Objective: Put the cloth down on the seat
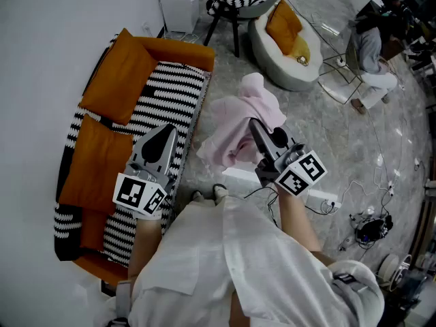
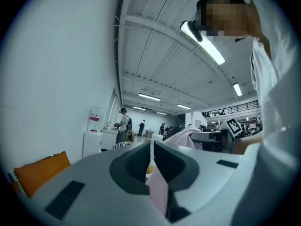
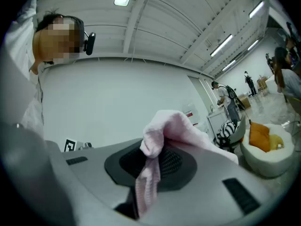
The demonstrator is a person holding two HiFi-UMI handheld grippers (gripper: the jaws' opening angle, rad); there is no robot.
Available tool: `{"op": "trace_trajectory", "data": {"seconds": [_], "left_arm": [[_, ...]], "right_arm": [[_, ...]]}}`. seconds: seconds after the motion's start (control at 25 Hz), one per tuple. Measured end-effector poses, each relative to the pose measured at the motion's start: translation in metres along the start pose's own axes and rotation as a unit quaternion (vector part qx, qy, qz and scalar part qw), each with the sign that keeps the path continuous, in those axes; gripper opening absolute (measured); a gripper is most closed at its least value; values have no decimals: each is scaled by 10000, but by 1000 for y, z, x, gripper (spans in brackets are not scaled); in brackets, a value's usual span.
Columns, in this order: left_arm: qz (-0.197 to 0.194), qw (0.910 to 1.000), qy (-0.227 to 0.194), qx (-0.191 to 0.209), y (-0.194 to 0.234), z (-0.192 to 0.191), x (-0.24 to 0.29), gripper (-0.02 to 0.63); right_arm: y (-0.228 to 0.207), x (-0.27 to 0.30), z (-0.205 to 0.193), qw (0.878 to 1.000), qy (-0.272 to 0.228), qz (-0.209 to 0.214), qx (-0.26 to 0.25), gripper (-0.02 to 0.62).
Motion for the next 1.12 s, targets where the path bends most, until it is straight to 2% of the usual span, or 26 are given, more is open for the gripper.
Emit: {"op": "trace_trajectory", "data": {"seconds": [0.32, 0.84, 1.12], "left_arm": [[115, 9999, 13, -61, 8, -2, -14, 37], [448, 9990, -36, -34, 35, -4, -76, 37], [605, 9980, -23, -160, 56, -13, -81, 37]], "right_arm": [[2, 2, 4, 9999, -66, -74, 62, 54], [37, 23, 5, 9984, -281, 208, 452, 57], [41, 44, -9, 9974, -60, 387, 603, 58]]}}
Point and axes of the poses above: the fingertips, and each gripper's own axes: x forward along the fingers, y to its left, z out of its top, the point moved 1 cm from there along -x, backward along the fingers, and after that the axes turned 1 degree about y, right-handed, at the moved point
